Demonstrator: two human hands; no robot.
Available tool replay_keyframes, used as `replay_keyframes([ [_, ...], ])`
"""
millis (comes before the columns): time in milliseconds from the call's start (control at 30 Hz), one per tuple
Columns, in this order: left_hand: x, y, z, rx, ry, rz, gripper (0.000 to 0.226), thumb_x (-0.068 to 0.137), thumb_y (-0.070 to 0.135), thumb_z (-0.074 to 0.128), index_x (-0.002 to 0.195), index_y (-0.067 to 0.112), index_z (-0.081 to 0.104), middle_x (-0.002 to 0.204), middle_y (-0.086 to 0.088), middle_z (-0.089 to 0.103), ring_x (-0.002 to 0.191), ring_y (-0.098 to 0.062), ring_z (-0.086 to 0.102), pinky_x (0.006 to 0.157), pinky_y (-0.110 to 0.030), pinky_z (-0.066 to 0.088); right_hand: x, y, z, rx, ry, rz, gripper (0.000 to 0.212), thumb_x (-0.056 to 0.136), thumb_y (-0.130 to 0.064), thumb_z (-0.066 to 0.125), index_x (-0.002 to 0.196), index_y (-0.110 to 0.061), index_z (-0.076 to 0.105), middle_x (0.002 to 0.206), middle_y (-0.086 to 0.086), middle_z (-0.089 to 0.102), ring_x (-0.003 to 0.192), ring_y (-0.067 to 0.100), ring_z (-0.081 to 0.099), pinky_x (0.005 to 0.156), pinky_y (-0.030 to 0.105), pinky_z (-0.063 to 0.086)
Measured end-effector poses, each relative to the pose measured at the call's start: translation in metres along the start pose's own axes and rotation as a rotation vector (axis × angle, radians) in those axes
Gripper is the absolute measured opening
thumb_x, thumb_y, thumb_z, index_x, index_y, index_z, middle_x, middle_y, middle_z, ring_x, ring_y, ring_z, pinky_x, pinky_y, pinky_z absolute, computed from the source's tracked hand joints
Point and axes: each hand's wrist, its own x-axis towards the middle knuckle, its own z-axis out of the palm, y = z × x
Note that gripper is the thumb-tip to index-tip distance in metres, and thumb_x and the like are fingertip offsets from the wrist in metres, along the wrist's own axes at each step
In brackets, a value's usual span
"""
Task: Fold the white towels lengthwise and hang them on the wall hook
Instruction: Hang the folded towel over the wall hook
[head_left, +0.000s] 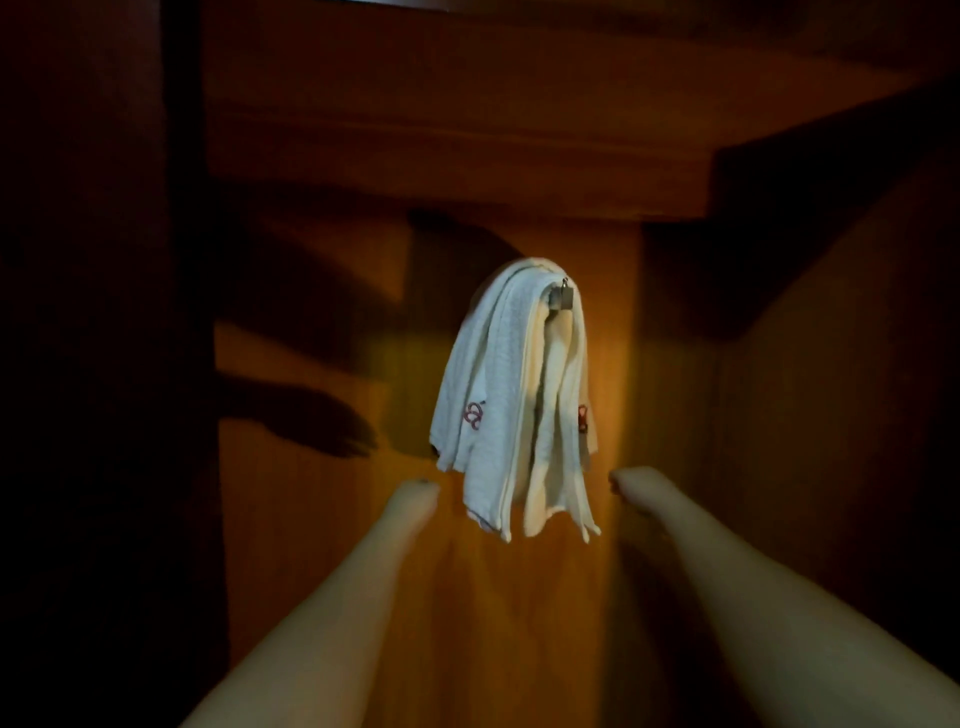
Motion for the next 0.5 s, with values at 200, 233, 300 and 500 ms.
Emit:
replay_keyframes([
  [200,-0.064,-0.025,-0.002,0.196,0.009,0.096,0.039,0.101,0.017,0.05,0.137,0.006,0.056,0.124,-0.019,0.065,0.096,-0.029,0.064,0.072,-0.026,0.041,-0.065,0.027,-0.004,-0.13,-0.018,-0.089,0.037,0.106,-0.026,0.043,0.124,-0.005,0.067,0.136,0.017,0.061,0.123,0.031,0.057,0.091,0.029,0.042],
  [233,-0.074,-0.028,-0.001,0.246,-0.018,0.116,0.037,0.101,0.018,0.05,0.135,0.007,0.059,0.123,-0.018,0.066,0.095,-0.029,0.064,0.07,-0.026,0.04,-0.077,0.032,-0.001,-0.144,-0.007,-0.095,0.037,0.105,-0.027,0.044,0.126,-0.006,0.067,0.136,0.016,0.062,0.122,0.031,0.058,0.092,0.029,0.043],
  [300,-0.096,-0.032,0.003,0.355,-0.093,0.154,0.034,0.101,0.019,0.049,0.131,0.008,0.061,0.121,-0.017,0.067,0.092,-0.029,0.064,0.068,-0.027,0.04,-0.105,0.042,0.007,-0.181,0.009,-0.098,0.039,0.104,-0.029,0.047,0.132,-0.009,0.064,0.138,0.014,0.061,0.123,0.029,0.057,0.094,0.031,0.043],
  [500,-0.152,-0.057,0.026,0.653,-0.297,0.365,0.034,0.101,0.023,0.047,0.129,0.011,0.062,0.127,-0.016,0.065,0.109,-0.032,0.064,0.078,-0.031,0.046,-0.194,0.089,0.025,-0.327,-0.023,-0.075,0.052,0.103,-0.04,0.05,0.151,-0.019,0.045,0.151,0.008,0.049,0.119,0.023,0.059,0.087,0.03,0.045],
])
